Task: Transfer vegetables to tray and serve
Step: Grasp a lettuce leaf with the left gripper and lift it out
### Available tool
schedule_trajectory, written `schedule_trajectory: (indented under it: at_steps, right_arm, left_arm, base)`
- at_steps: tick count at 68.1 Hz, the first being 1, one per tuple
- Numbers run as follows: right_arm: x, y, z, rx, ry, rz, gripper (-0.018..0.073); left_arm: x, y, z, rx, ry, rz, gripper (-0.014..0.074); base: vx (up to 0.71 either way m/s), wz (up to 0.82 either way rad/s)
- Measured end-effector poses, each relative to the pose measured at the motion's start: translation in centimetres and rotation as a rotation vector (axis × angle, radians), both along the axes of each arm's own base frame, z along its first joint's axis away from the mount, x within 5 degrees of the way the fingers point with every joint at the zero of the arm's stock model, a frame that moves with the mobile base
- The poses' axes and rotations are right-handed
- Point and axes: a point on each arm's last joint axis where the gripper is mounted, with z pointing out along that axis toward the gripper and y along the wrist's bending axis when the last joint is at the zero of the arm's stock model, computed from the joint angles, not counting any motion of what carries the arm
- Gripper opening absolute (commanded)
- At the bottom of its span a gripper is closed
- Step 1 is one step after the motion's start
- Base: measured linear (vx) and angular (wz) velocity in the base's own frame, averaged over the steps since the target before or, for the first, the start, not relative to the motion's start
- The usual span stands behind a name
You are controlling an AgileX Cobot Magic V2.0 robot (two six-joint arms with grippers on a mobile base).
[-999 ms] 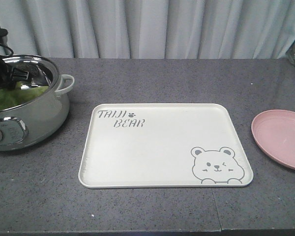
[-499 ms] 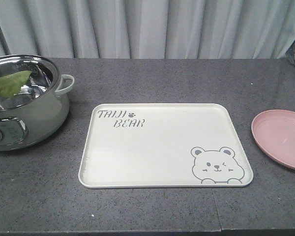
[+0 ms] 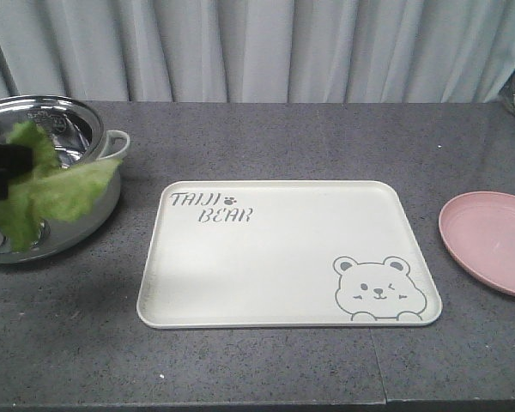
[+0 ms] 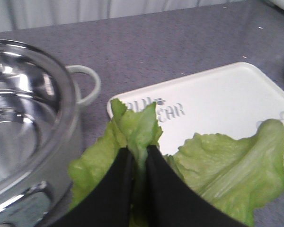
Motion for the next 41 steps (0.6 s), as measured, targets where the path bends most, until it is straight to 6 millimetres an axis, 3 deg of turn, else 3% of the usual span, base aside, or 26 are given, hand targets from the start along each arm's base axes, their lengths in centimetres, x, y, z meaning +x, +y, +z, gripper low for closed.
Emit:
schedule_trajectory:
  at_steps: [28,41]
  right_arm:
    - [0.0,0.4,-0.1,0.078,0.000,0.023,0.0382]
    - [0.5,1.0,-0.9,0.107,0.114,0.076,0.0387]
  left_arm:
    - [-2.1,-5.0,-0.9,-0.071,0.049,-0.322,-0.0008]
    - [-2.5,-6.7,-0.8,-0.128,0.066,-0.395,-0.0008]
  base:
    - [0.00,0.00]
    - [0.00,0.00]
